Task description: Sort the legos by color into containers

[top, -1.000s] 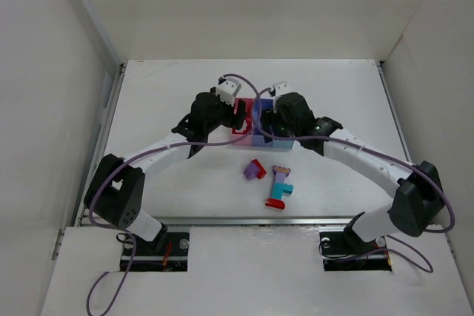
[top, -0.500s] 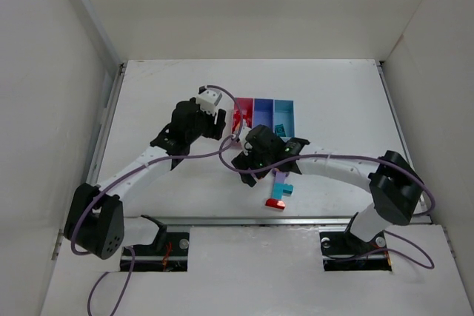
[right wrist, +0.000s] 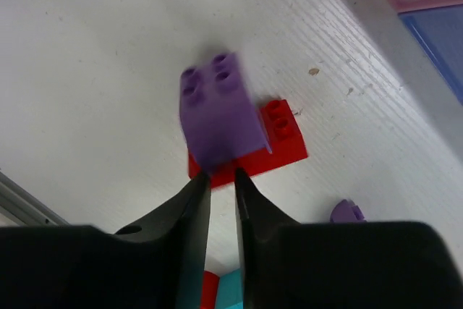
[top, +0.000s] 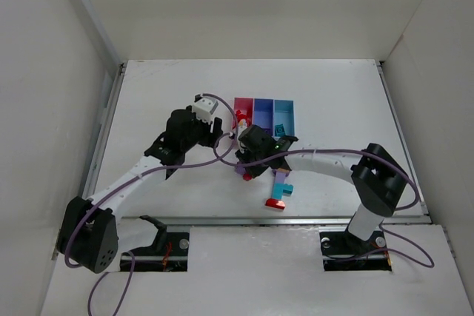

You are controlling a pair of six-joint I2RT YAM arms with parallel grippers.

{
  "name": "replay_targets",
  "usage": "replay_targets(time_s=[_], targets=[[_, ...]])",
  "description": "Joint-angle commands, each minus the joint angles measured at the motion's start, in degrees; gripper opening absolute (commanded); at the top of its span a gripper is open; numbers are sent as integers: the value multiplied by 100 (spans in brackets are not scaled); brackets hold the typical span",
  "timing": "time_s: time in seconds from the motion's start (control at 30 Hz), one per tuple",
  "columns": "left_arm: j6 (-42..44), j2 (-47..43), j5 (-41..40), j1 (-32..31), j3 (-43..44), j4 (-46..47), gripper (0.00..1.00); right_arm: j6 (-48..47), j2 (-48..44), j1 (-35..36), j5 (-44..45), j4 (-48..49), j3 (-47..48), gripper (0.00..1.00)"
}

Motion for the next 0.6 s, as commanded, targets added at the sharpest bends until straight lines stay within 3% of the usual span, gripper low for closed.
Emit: replay_targets(time_s=[0.0,0.13,0.27,0.33,0.37,0.57], targets=[[9,-210,276,-9,-96,156,60,207,68,-15,188,-5,264,23],[255,-210,575,-9,-96,103,59,313,68,-15,259,108,264,5],[843,-262,1014,-9,-210,103,59,313,-54,-15,259,171,264,4],[1475,-262,1296,-9,-281,103,62,313,-55,-15,259,118,211,12],[1686,-262,1366,-9,-333,103,63,313,-133,-15,259,118,150,31],[2856,-139,1893,-9,-333,-187,67,366,-652,-15,381,415,-158,48]])
